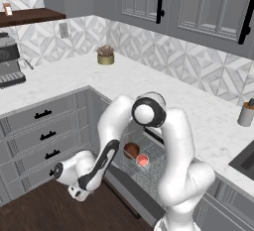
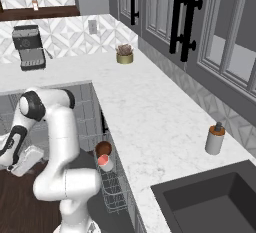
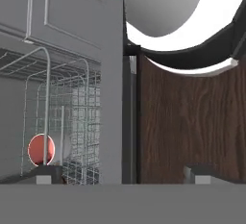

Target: Pick up the cup and bowl from the counter, place them in the dishwasher, and close the dishwasher door.

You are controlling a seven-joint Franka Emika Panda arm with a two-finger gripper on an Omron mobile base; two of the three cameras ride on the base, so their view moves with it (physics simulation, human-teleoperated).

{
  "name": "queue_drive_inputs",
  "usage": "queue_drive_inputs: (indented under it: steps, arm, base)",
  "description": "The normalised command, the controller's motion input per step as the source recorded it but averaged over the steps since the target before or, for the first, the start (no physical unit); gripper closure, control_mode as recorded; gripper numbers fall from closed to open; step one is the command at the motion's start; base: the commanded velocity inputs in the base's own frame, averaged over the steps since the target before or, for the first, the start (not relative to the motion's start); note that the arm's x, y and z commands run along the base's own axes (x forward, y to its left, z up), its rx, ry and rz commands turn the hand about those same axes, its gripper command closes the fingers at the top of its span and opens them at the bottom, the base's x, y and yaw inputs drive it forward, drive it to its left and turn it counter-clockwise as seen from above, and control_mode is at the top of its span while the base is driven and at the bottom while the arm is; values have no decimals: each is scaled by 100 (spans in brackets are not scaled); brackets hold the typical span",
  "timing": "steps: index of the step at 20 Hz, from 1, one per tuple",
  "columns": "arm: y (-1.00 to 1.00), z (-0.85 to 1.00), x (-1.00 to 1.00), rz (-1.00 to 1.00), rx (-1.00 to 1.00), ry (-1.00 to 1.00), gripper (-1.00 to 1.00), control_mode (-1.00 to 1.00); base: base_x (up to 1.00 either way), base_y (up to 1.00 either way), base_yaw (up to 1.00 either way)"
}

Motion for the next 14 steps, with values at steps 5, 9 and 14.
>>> queue_drive_inputs:
  steps: [5, 9, 14]
  arm:
    - [30, -81, 25, -28, -18, 0, -100, -100]
    - [-1, -75, 31, -16, -15, 0, -100, -100]
    - [-28, -70, 8, -5, -9, 0, -100, -100]
  base:
    - [0, 0, 0]
    - [0, 0, 0]
    - [0, 0, 0]
